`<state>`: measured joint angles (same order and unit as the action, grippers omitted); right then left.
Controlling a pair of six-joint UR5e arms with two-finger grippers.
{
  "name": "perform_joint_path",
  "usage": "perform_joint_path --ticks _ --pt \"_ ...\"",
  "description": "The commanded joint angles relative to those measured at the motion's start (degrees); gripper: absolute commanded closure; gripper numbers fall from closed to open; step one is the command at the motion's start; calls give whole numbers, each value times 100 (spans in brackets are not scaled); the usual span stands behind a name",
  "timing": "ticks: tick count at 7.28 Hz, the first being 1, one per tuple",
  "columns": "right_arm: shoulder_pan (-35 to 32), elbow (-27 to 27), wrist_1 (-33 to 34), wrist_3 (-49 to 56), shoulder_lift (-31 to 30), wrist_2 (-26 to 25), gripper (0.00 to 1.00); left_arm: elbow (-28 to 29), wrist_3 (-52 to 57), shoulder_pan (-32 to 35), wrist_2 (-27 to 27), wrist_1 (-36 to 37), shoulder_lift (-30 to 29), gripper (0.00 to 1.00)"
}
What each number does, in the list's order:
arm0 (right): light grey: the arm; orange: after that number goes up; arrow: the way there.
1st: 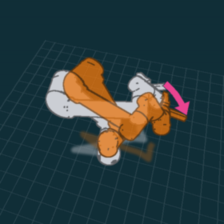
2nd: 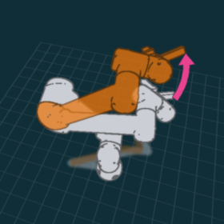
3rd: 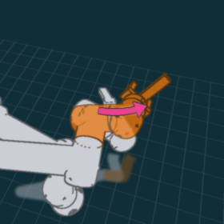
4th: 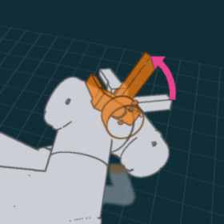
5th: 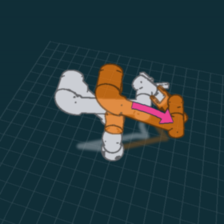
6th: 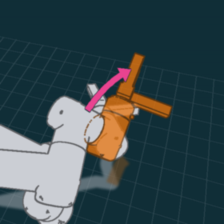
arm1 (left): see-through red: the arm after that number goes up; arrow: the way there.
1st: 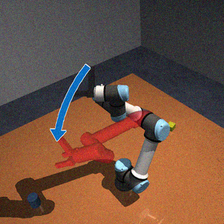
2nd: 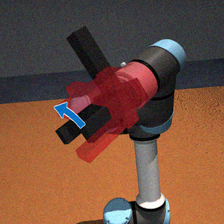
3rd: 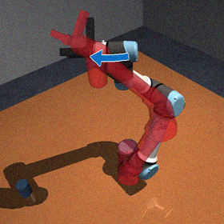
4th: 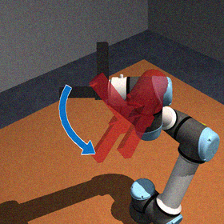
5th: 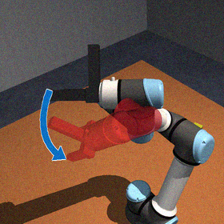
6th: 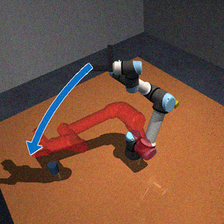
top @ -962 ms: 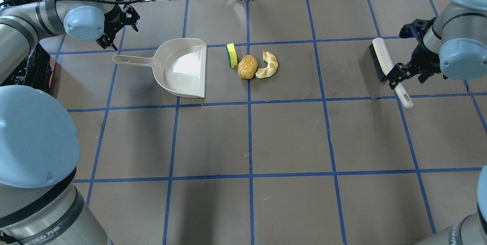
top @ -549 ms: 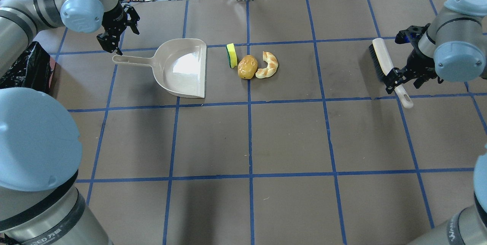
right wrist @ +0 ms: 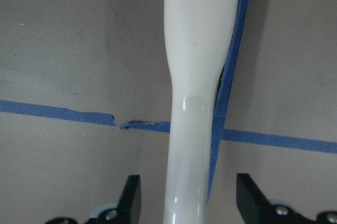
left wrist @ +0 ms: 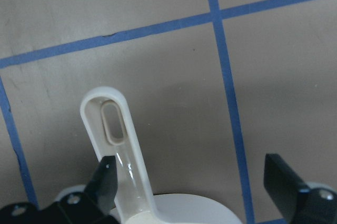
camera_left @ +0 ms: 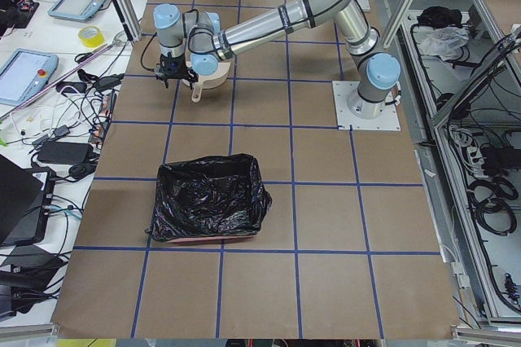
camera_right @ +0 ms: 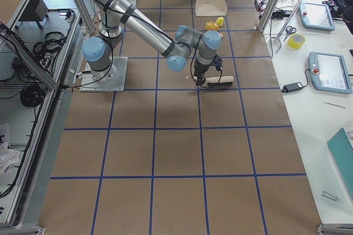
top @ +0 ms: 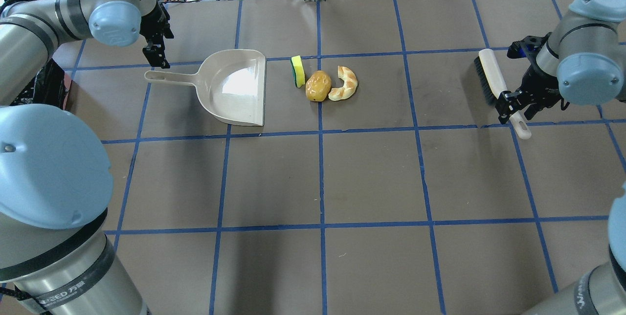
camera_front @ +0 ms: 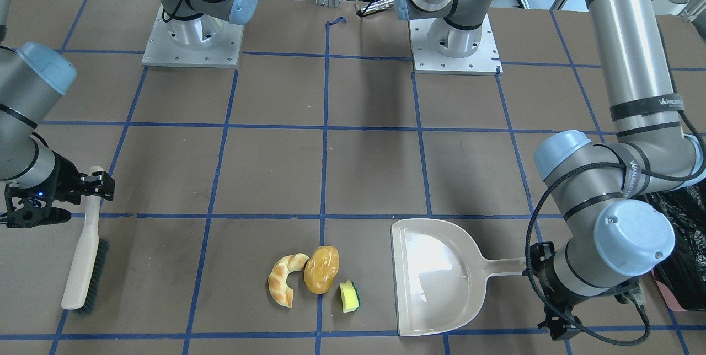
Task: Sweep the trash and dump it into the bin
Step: 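Close the left gripper on the dustpan handle while the right gripper grasps the brush handle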
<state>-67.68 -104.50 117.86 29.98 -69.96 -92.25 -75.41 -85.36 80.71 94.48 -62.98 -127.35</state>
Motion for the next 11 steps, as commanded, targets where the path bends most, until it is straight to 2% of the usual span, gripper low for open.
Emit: perform_joint_path --ticks 1,2,3,5,6,8,9,10,11 --pt "0 0 -26 -19 0 5 63 -61 -675 6 9 -554 77 0" --pt "0 0 -44 -19 0 -4 87 -35 -684 6 27 -740 113 0" --pt "0 43 -131 -19 0 -82 100 -61 -684 6 62 -768 96 0" --pt "-35 131 -185 -19 -35 -232 100 -96 -597 6 167 -717 9 0" --pt "-105 297 -263 -114 -35 -224 100 -88 -553 6 394 -681 104 0" --pt "-673 623 -562 -1042 -18 -127 100 -218 -544 15 396 -777 87 2" --pt "-981 624 -554 -1404 -9 -110 100 -289 -544 24 387 -777 105 2" --pt "-1202 624 -562 -1747 -18 143 100 -272 -544 15 405 -769 105 3" --pt "-1500 624 -545 -2203 -9 241 100 -263 -552 24 422 -769 122 8"
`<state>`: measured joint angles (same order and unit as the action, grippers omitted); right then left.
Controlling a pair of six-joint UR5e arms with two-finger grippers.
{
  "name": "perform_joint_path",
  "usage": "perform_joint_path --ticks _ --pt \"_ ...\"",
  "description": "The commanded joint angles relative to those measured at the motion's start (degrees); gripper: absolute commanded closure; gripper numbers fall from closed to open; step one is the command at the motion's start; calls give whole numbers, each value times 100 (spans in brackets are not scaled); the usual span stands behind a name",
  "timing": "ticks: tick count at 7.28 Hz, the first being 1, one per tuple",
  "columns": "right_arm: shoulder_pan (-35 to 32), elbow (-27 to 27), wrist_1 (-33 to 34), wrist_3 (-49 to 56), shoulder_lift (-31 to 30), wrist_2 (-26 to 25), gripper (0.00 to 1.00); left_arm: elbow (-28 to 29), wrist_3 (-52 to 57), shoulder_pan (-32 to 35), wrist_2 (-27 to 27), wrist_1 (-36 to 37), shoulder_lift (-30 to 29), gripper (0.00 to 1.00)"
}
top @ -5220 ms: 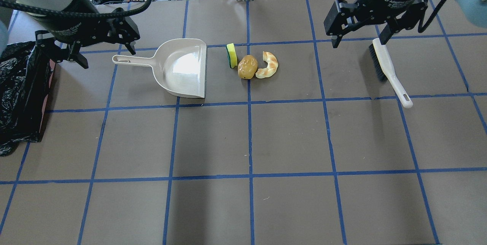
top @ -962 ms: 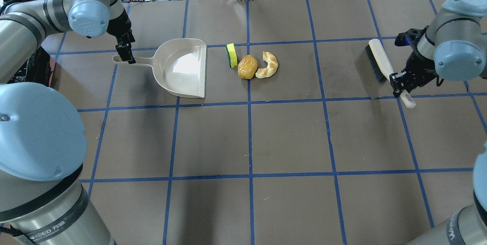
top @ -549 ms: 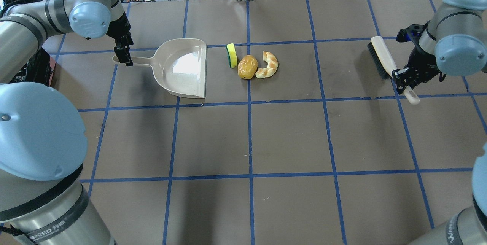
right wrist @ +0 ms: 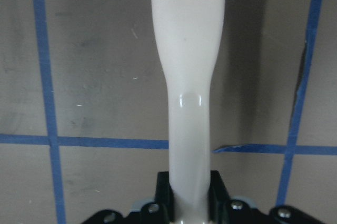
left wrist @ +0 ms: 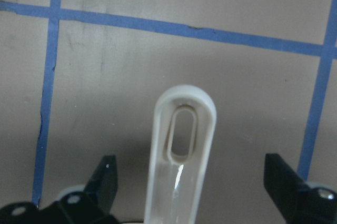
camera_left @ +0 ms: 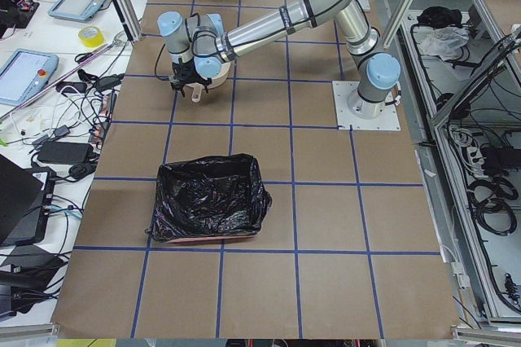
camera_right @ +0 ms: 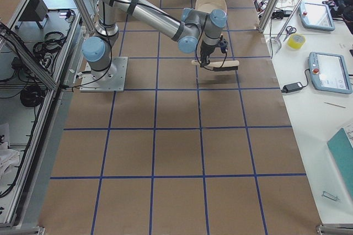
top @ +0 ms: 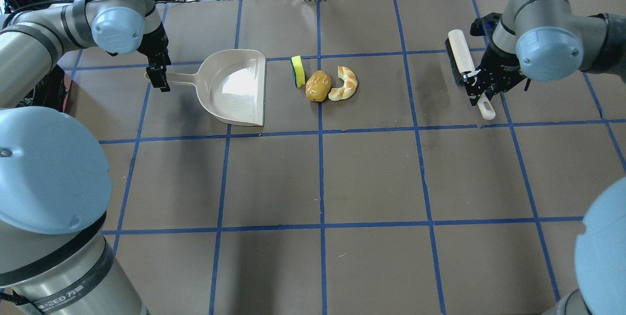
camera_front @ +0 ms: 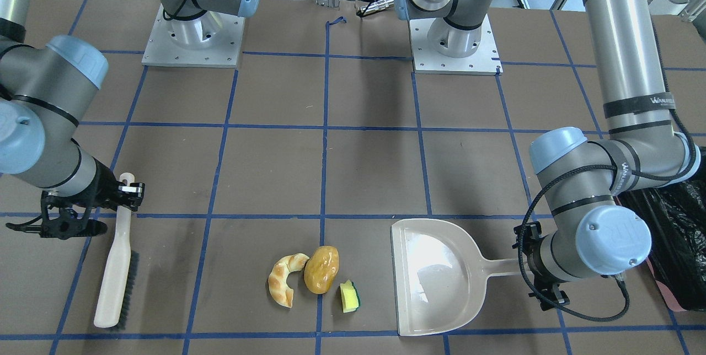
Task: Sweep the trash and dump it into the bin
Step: 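Carry the brush with the right gripper to behind the bread and potato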
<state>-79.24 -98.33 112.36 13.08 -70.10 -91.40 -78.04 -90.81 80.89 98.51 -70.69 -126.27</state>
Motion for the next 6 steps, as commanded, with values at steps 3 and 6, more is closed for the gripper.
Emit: perform_joint_path --ticks 3,6 --pt "-1038 304 58 -1316 294 411 100 26 -42 58 -34 20 -29 41" --pt "-1636 859 -21 -1930 840 570 100 44 -42 137 -25 20 -20 76"
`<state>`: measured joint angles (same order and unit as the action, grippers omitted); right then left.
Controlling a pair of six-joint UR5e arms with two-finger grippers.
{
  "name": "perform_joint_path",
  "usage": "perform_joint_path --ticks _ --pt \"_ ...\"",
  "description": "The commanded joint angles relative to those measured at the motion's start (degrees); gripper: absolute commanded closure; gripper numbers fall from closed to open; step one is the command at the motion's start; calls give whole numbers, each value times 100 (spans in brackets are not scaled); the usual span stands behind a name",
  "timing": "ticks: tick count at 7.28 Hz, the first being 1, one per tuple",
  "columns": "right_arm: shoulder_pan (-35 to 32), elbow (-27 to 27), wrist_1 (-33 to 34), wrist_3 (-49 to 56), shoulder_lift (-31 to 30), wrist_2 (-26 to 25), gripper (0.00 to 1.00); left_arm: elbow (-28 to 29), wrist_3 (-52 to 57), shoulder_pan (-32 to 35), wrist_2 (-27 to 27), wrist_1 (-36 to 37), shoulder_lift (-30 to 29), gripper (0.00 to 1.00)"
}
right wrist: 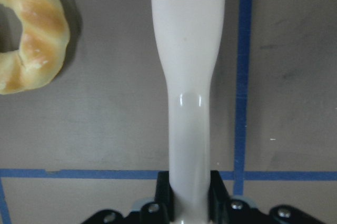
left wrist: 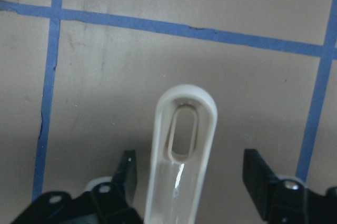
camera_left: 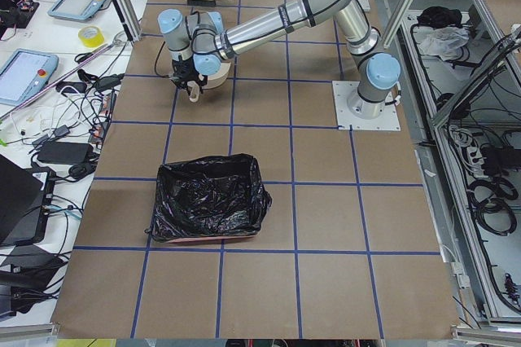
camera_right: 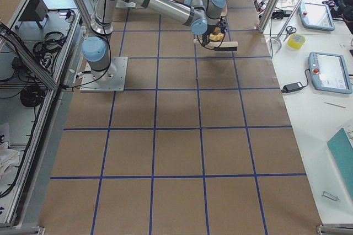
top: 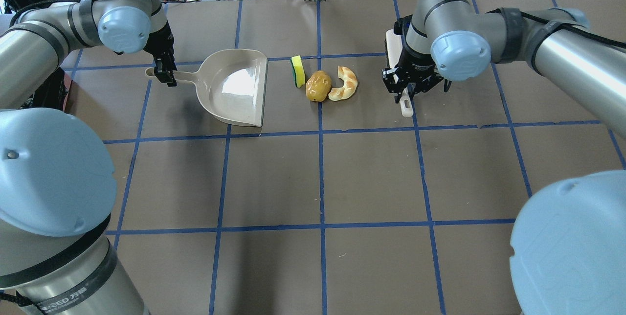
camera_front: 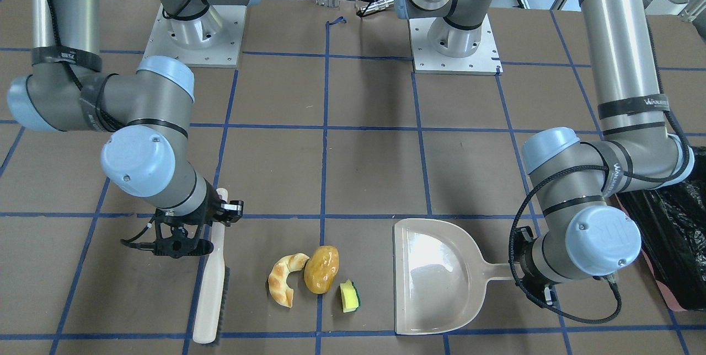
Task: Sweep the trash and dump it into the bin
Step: 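Carry the brush with the right gripper to behind the bread and potato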
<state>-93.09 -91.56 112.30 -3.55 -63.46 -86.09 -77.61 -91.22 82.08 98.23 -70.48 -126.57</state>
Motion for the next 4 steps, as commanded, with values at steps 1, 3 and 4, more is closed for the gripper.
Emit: perform_joint_path --ticks 1,3,4 --pt "-306 183 -24 -356 194 40 100 9 -19 45 29 -1 9 83" --pt "-481 209 -15 -699 229 40 100 0 -54 71 56 -19 9 91" --pt "-491 209 -24 -726 229 40 100 -9 -54 71 82 -88 18 96"
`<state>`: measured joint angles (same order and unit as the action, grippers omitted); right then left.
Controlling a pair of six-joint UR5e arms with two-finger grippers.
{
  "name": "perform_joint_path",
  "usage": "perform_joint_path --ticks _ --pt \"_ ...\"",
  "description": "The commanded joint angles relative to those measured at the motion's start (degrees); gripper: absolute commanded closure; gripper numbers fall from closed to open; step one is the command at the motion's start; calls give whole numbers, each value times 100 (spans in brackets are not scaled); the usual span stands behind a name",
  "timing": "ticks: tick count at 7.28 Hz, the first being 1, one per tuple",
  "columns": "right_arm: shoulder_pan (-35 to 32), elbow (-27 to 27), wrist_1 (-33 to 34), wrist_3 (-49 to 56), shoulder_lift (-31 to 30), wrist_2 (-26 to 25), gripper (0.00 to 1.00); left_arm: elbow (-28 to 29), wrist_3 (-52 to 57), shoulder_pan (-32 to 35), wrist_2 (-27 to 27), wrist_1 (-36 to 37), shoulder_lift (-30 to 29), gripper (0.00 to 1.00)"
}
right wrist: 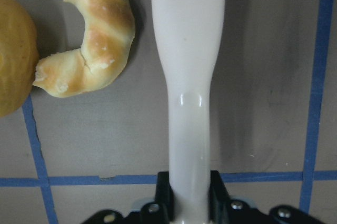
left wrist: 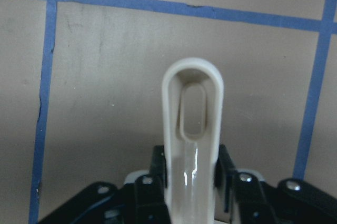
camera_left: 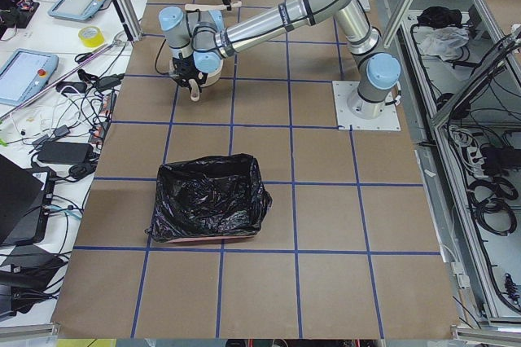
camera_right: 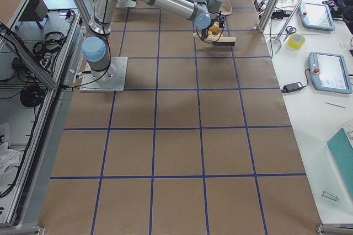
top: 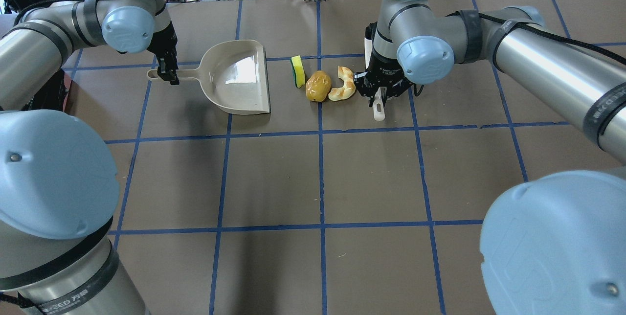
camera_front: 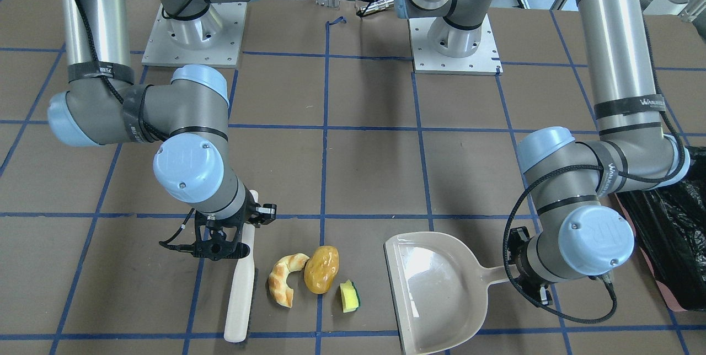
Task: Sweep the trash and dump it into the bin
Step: 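Carry the brush with the right gripper to behind the bread and potato, then sweep the sponge, potato and bread into the dustpan with the right gripper's brush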
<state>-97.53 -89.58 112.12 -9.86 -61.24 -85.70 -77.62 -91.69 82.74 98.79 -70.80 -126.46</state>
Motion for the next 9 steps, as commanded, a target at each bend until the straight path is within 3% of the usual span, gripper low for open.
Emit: perform_joint_path --ticks 1,5,9 --pt "-91 11 -50 -304 7 1 100 2 2 75 278 -135 -10 96" --pt "-486 89 -15 -1015 85 194 100 10 73 252 588 -163 -10 96" --pt "-1162 1072 -33 -2114 743 456 100 10 73 269 633 -189 -1 96"
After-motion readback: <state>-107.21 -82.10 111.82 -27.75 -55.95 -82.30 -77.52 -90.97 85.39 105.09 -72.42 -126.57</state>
